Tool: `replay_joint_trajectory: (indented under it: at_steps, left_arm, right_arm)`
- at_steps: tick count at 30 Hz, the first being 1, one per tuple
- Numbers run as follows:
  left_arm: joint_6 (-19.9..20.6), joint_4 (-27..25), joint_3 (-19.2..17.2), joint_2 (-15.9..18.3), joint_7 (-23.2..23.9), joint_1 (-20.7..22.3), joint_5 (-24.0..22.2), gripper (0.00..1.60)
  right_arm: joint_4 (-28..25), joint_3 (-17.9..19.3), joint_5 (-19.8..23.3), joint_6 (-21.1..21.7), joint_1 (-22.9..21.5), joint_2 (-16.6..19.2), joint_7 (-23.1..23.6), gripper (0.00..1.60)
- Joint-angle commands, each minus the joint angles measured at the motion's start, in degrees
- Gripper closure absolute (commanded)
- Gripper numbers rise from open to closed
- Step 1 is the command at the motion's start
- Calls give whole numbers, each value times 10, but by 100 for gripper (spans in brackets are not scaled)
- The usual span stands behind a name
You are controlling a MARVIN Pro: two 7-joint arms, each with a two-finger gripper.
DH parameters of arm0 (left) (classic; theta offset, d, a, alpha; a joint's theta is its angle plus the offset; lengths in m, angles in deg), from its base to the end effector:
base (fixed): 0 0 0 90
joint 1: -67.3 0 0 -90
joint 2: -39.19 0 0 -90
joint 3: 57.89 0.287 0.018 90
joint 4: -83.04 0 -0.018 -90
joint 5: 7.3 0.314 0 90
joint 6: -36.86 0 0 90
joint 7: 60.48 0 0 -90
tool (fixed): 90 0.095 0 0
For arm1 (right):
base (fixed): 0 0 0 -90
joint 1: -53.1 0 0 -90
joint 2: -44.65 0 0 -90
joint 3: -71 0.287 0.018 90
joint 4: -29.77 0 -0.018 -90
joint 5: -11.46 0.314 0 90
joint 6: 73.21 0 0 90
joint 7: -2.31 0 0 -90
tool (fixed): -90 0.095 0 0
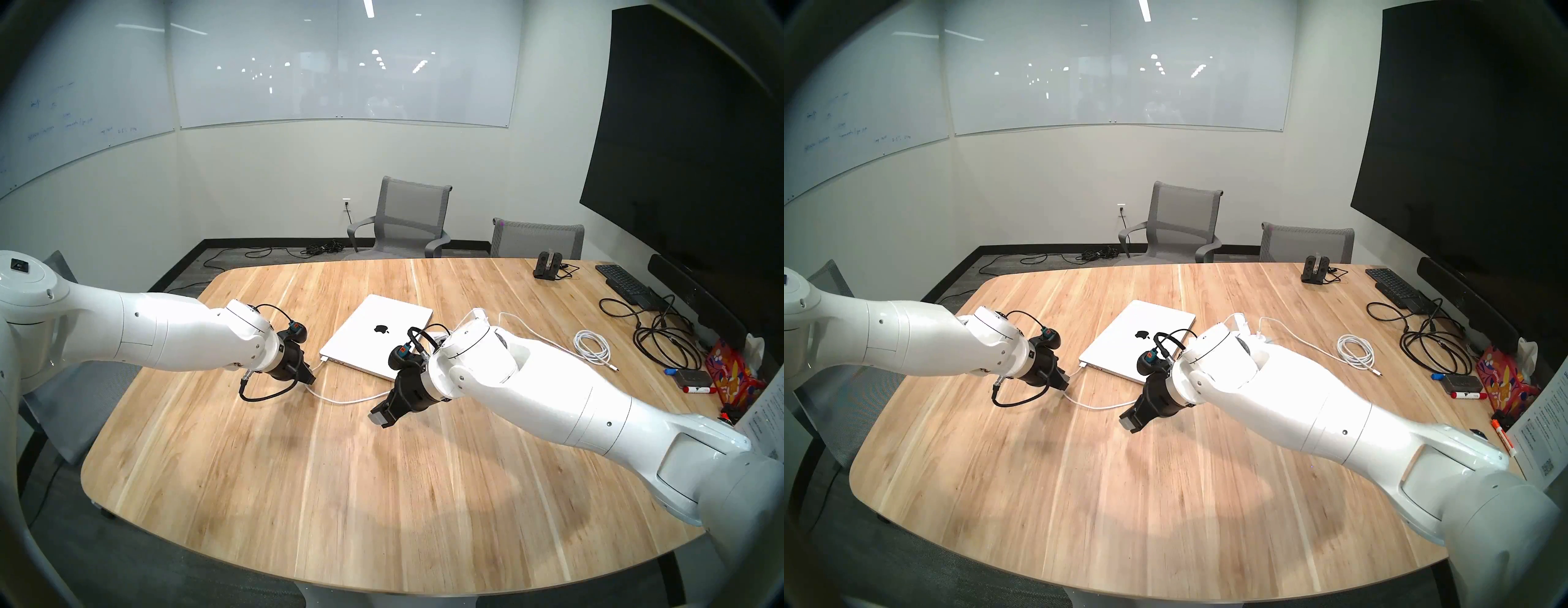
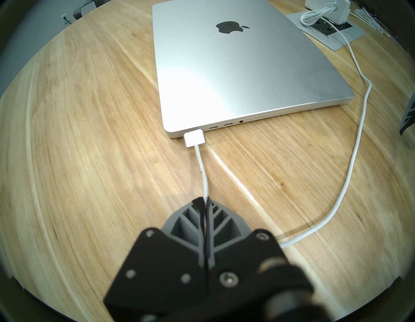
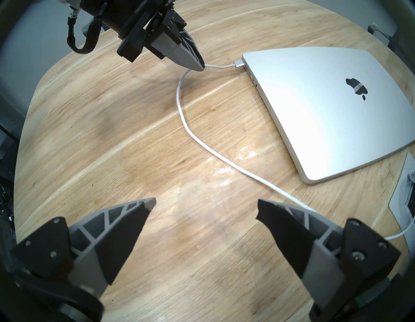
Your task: Plug the charging cable into the port of a MacBook
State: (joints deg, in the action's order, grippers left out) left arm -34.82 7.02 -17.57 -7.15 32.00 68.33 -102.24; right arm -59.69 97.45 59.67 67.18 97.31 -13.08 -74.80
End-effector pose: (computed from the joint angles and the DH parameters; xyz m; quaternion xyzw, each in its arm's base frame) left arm 0.4926 0.0622 -0.2772 0.9136 -0.2865 0.2834 0.0540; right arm 0.4308 0.1394 -0.2605 -0.8358 -0.4383 -0.2715 0.1887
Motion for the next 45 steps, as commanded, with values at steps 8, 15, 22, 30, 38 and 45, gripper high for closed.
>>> replay_joint_trajectory:
  at_steps: [8, 15, 22, 30, 38, 45]
  left_arm:
    - [-3, -20, -5, 22, -3, 20, 8, 160]
    - [-5, -27, -5, 27, -5, 20, 12, 160]
    - [-6, -26, -6, 25, -9, 15, 13, 160]
    - [-7, -23, -7, 23, -8, 12, 14, 160]
    - [-7, -22, -6, 22, -6, 10, 14, 160]
    - [-7, -21, -6, 22, -5, 8, 14, 160]
  right_arm:
    - [-8, 4, -1, -2, -7, 0, 1, 0]
    - [-8, 4, -1, -2, -7, 0, 1, 0]
    - [-8, 4, -1, -2, -7, 0, 1, 0]
    - [-8, 4, -2, -2, -7, 0, 1, 0]
    - [-8, 4, -2, -2, -7, 0, 1, 0]
    - [-8, 4, -2, -2, -7, 0, 1, 0]
